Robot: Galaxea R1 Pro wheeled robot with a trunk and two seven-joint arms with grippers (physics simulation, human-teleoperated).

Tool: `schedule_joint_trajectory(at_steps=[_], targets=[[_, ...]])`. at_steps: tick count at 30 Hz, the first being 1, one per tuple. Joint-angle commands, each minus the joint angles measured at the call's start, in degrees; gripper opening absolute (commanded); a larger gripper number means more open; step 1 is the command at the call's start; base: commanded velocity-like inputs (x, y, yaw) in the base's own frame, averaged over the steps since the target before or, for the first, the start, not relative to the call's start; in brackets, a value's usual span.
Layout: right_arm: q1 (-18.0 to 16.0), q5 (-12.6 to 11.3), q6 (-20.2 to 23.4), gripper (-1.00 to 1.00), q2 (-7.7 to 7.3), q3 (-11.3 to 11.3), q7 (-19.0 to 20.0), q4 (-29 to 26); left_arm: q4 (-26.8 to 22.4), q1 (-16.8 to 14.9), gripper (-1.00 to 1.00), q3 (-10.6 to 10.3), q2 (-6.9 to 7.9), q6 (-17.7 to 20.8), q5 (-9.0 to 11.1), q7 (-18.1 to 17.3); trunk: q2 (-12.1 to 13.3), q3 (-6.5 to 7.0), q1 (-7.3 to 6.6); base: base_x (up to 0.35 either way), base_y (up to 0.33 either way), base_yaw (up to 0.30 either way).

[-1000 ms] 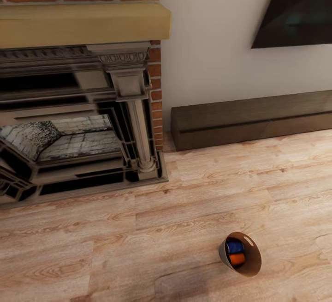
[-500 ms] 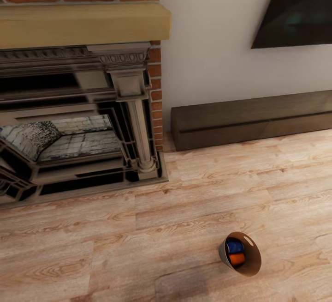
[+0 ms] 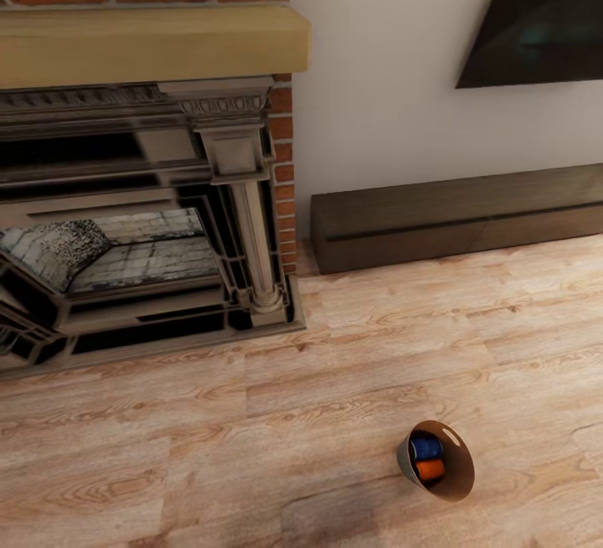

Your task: Put the three can of soda from the living room inside the tash can in the kitchen.

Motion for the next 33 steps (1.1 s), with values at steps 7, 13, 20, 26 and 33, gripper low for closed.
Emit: schedule_joint_trajectory(at_steps=[7,13,20,26,33], targets=[[0.0,0.1,0.0,1.00,-0.38,0.1,0.1,-0.1,0.0,0.0,1.00,0.1,0.05,0.1,0.1,0.0,0.0,0.00,0.00,0.000,0.000,0.000],[0.0,0.3,0.2,1.00,0.05,0.4,0.4,0.8,-0.1,0.0,1.00,0.1,0.08,0.2,0.1,0.0,0.0,0.00,0.00,0.000,0.000,0.000],[0.0,0.2,0.3,1.00,0.17,0.3,0.6,1.5,-0.1,0.0,1.00,0.1,0.08,0.2,0.1,0.0,0.0,0.00,0.00,0.000,0.000,0.000],[0.0,0.1,0.3,1.00,0.20,0.4,0.7,1.7,-0.1,0.0,1.00,0.1,0.08,0.2,0.1,0.0,0.0,0.00,0.00,0.000,0.000,0.000],[0.0,0.2,0.3,1.00,0.20,0.4,0.7,1.9,-0.1,0.0,1.00,0.1,0.08,0.2,0.1,0.0,0.0,0.00,0.00,0.000,0.000,0.000]])
